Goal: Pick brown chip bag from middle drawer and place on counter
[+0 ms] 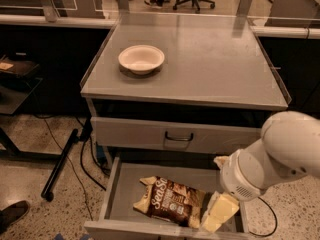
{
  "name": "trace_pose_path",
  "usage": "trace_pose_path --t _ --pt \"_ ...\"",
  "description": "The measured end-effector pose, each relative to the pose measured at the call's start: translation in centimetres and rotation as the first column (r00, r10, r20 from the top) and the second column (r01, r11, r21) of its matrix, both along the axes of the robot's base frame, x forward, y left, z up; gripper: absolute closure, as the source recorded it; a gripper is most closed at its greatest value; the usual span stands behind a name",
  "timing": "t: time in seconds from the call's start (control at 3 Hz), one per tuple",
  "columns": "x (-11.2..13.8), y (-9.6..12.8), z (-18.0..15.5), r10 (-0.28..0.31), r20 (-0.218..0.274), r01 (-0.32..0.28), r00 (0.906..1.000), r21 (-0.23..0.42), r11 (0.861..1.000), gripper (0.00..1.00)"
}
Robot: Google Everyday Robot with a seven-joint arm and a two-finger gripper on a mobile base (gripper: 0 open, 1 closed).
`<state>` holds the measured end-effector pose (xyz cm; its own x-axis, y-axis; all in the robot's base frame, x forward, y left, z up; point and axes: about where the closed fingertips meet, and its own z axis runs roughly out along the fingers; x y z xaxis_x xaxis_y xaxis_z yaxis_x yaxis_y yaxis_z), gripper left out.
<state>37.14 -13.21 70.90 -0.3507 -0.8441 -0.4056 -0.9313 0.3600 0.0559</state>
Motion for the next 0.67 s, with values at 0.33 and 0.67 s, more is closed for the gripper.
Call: trace_pose_path --t 0.33,0.67 --pt "-1.0 2.2 -5.3 -0.013 -0.081 0.015 0.9966 0.019 1.000 0.00" --pt "0.1 4.6 -10.7 -0.005 -0.134 0.007 0.9909 0.010 1.000 0.00"
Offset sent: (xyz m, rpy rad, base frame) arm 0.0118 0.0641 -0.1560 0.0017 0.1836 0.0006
